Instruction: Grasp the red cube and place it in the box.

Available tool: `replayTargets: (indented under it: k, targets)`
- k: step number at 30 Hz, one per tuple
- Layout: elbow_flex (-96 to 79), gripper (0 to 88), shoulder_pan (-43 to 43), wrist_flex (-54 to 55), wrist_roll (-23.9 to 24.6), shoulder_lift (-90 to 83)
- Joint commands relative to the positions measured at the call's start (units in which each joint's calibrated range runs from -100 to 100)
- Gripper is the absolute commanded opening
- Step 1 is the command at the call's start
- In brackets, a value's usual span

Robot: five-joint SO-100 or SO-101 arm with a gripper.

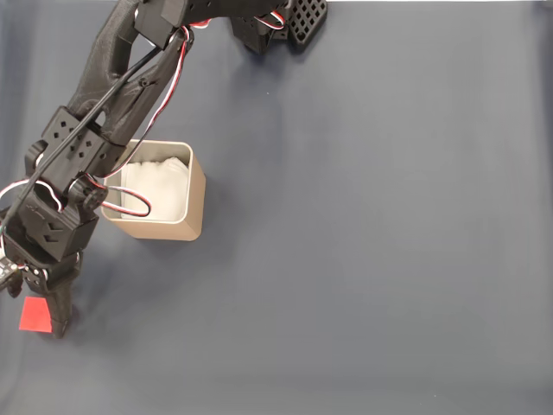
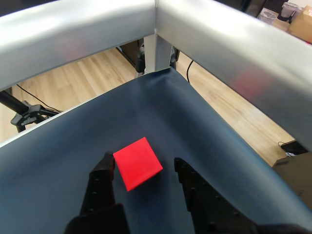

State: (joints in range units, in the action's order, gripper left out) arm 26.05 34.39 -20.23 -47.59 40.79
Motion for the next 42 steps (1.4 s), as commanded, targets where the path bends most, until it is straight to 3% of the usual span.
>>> replayTargets:
  k: [1,10,21,42]
  targets:
    - [3.0,31.6,0.6,1.1,-0.9,-0.8]
    - [3.0,30.7,0.6,1.3,-1.4,-0.6]
    - [2.9,19.7,0.8,1.5,-1.5,-0.8]
    - [2.5,10.5,1.0,1.5,-1.5,-1.0]
